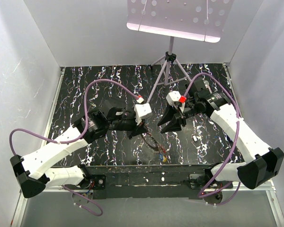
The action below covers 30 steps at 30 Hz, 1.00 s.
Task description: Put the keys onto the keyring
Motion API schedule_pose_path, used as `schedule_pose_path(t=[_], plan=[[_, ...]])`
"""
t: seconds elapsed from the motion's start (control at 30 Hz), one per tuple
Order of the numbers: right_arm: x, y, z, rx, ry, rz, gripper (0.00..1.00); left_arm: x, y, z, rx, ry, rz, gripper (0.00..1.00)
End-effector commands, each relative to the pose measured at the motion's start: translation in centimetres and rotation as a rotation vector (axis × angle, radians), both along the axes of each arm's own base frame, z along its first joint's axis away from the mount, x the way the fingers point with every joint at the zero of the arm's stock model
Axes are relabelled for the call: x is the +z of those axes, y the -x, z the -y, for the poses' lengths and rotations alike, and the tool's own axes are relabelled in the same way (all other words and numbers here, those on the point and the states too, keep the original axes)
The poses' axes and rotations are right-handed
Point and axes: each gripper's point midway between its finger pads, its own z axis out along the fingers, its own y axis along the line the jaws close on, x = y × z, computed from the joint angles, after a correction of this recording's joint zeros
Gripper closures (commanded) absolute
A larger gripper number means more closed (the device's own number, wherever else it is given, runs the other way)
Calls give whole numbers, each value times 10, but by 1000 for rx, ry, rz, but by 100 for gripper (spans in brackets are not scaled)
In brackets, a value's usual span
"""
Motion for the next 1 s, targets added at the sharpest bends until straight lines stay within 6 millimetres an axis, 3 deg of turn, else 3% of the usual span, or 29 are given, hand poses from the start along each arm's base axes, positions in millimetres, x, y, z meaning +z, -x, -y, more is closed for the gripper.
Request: schedule_pose_path(t=[0.0, 0.23, 0.77, 0.97], plan=[[8, 3, -8, 18, -14, -18, 54, 33, 4, 18, -63, 151, 60, 100], [10, 11, -13, 46, -5, -39, 55, 33, 5, 25, -88, 167, 61, 100], [3, 4, -19, 19, 34, -55, 62, 36, 5, 28, -80, 200, 49, 100], [25, 10, -9, 33, 10, -20, 61, 27, 7, 24, -68, 189, 38, 100]])
